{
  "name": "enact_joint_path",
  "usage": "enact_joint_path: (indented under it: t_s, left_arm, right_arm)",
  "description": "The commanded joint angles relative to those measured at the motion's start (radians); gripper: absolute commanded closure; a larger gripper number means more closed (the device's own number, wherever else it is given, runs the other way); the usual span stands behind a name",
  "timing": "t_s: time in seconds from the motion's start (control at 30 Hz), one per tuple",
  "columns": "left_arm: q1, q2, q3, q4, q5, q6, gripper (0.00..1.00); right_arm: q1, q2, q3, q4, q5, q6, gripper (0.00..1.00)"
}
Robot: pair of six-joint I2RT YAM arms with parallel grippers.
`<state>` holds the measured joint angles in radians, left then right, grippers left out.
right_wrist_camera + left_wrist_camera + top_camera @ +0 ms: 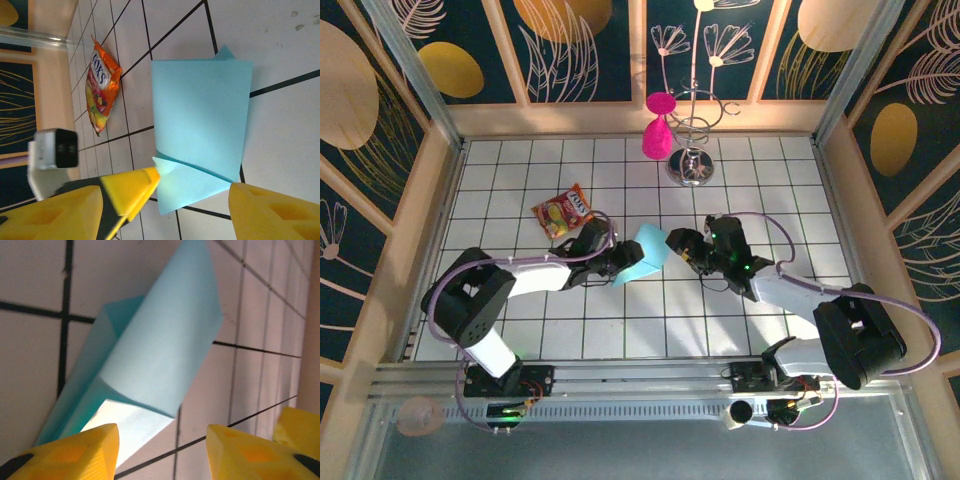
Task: Fold a paper plane with a square sheet of paper (pick it up from the middle)
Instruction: Move the paper to the center of the table, then fold the wing for the fifth time at the center of the table.
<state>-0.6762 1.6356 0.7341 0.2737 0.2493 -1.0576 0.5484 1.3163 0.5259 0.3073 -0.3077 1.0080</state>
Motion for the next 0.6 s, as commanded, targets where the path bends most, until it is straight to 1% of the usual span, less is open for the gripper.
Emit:
enact_joint_path:
  t_s: [0.0,0.2,0.3,0.43,0.57]
  left_arm:
    - [0.001,-0.038,0.037,-0.043,-0.037,0.033,0.50]
    - [0.000,0.045,0.080,-0.071,-0.049,0.045,0.52]
    - [0.001,0.072,0.100,-0.099,-0.076,0.048,0.52]
    - [0.000,0.072,0.094,-0.119,-0.127,0.047,0.53]
    - [0.001,0.124,0.097,-0.112,-0.107,0.037,0.53]
  right_arm:
    - [0.030,0.017,-0.007,0.021,0.027,0.034,0.33]
    - [0.049,0.062,-0.015,0.050,0.022,0.079,0.34]
    - [0.051,0.077,-0.014,0.055,0.021,0.092,0.34]
    - [0.057,0.103,-0.012,0.067,0.006,0.107,0.36]
    - [0.061,0.134,-0.007,0.085,-0.016,0.117,0.37]
